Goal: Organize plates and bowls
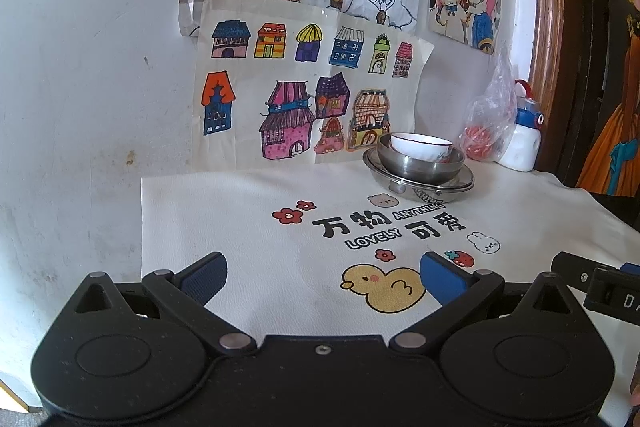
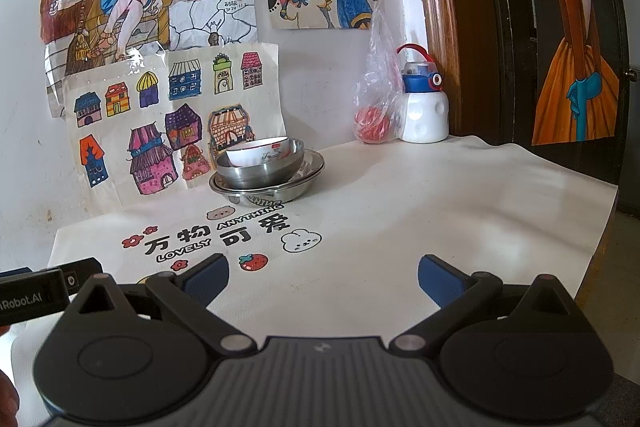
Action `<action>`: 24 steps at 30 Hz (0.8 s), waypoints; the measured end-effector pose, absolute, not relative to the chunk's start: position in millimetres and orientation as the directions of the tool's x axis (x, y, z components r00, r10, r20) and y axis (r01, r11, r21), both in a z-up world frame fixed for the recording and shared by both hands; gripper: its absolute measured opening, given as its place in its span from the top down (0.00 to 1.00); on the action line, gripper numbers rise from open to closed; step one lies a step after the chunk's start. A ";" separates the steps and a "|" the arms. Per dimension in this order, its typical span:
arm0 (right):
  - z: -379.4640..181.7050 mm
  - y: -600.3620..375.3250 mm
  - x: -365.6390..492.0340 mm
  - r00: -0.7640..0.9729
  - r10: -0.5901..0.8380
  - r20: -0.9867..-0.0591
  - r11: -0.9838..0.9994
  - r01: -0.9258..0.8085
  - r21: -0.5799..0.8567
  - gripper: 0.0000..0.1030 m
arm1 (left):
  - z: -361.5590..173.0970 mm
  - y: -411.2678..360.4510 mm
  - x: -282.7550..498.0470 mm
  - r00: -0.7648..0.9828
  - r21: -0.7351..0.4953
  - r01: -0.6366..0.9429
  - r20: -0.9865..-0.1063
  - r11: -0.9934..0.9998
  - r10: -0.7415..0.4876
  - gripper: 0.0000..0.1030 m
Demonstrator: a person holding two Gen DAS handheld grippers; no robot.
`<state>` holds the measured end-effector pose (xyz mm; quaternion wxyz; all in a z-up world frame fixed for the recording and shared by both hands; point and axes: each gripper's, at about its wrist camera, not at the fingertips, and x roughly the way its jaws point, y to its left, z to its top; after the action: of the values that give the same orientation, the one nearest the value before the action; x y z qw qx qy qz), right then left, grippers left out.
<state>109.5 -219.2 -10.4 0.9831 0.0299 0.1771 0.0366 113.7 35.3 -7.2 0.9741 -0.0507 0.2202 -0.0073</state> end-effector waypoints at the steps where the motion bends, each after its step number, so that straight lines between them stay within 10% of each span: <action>1: -10.4 -219.4 109.4 0.934 0.083 -0.346 0.995 -0.061 0.072 0.00 | -7.0 35.2 113.7 0.903 -0.105 -0.005 -0.428 0.994 -0.040 0.01; 24: -10.1 -219.2 110.0 0.931 0.088 -0.355 0.995 -0.064 0.078 0.00 | -7.3 35.9 114.1 0.896 -0.121 0.004 -0.441 0.993 -0.057 0.01</action>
<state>110.0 -219.2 -10.1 0.9820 0.0328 0.1819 0.0387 114.1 35.9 -7.3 0.9718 -0.0585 0.2279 -0.0157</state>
